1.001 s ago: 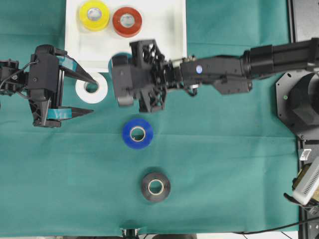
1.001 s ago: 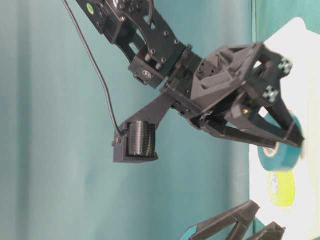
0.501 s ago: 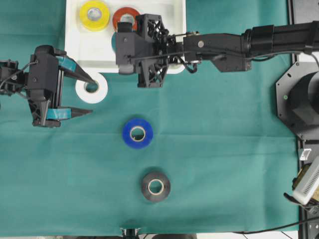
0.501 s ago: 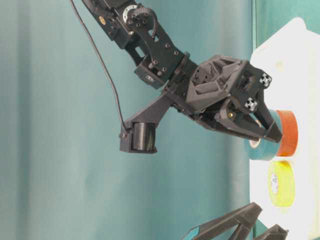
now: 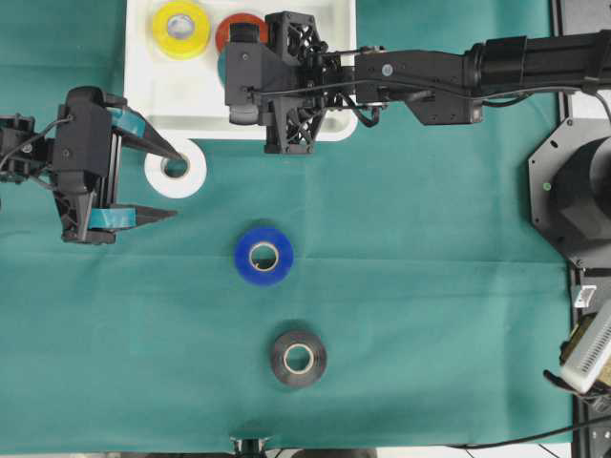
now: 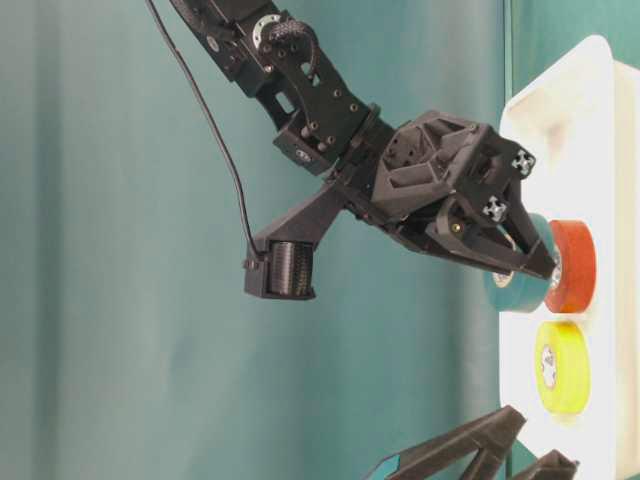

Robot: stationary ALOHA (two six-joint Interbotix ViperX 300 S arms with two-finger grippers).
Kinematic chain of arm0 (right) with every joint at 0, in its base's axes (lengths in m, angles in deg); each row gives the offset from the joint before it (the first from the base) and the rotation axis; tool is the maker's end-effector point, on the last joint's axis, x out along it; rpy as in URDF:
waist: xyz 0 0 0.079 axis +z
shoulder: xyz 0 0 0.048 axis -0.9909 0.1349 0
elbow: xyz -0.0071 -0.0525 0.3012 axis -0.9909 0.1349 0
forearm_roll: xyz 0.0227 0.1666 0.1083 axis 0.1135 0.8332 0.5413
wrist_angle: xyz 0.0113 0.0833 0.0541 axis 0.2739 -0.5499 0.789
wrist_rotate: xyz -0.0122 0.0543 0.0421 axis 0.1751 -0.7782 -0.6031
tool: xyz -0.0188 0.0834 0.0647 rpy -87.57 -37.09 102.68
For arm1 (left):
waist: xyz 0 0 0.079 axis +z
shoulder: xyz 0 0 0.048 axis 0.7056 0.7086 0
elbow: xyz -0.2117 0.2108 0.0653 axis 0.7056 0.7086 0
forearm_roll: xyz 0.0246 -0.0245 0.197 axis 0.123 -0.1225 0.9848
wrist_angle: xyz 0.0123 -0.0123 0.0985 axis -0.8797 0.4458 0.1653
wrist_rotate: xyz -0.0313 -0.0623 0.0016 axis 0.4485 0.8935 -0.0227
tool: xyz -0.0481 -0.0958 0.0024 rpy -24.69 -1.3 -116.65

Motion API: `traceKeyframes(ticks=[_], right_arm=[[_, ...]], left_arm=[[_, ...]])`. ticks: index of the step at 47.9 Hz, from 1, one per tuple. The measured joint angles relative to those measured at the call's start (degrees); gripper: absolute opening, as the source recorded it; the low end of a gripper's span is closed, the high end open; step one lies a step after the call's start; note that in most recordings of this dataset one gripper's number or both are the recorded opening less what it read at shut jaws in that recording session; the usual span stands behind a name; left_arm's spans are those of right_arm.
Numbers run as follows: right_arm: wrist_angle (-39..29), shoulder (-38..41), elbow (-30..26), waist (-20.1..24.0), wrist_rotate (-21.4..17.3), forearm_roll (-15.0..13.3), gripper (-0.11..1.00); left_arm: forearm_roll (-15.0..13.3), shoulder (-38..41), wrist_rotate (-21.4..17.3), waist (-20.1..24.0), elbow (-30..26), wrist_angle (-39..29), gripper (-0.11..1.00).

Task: Put the tape alternately from left to right into the white case.
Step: 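Carry the teal tape into the tray below the red tape, then release the teal tape and raise the right gripper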

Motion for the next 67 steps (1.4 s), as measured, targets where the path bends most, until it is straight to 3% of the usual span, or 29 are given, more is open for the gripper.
traceKeyframes(ticks=[6, 11, 18, 20, 35, 48, 67], right_arm=[[0.1, 0.0, 0.1, -0.1, 0.0, 0.0, 0.08], [0.1, 0.0, 0.2, -0.1, 0.0, 0.0, 0.33], [0.1, 0.0, 0.5, -0.2, 0.1, 0.0, 0.76], [0.1, 0.0, 0.6, -0.1, 0.1, 0.0, 0.83], [0.1, -0.4, 2.3, -0.1, 0.0, 0.0, 0.82], [0.6, -5.4, 6.7, 1.7, 0.0, -0.1, 0.82], [9.1, -13.3, 16.1, 5.4, 0.1, 0.0, 0.82]], left_arm=[[0.0, 0.0, 0.0, -0.1, 0.0, 0.0, 0.96], [0.0, 0.0, 0.0, 0.0, 0.0, 0.0, 0.96], [0.0, 0.0, 0.0, 0.0, 0.0, 0.0, 0.96], [0.0, 0.0, 0.0, 0.0, 0.0, 0.0, 0.96], [0.0, 0.0, 0.0, 0.0, 0.1, 0.1, 0.96], [0.0, 0.1, 0.0, 0.0, 0.1, 0.1, 0.96], [0.0, 0.1, 0.0, 0.0, 0.0, 0.0, 0.96]])
